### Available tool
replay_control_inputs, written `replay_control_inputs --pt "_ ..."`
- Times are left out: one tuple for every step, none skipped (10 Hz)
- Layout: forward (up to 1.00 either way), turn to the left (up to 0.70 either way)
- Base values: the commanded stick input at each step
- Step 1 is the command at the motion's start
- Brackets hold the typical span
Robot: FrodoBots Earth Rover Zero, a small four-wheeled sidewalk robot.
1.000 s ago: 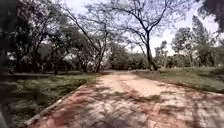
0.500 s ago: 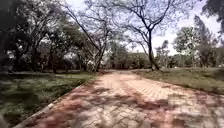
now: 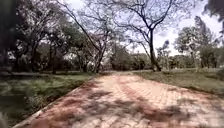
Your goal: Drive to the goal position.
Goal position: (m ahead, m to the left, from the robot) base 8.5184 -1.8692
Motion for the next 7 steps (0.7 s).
replay_control_inputs --pt "0.70 0.00" --pt "0.70 0.00" --pt "0.70 0.00" --pt "0.70 0.00" --pt "0.70 0.00" --pt "0.70 0.00" --pt "0.70 0.00"
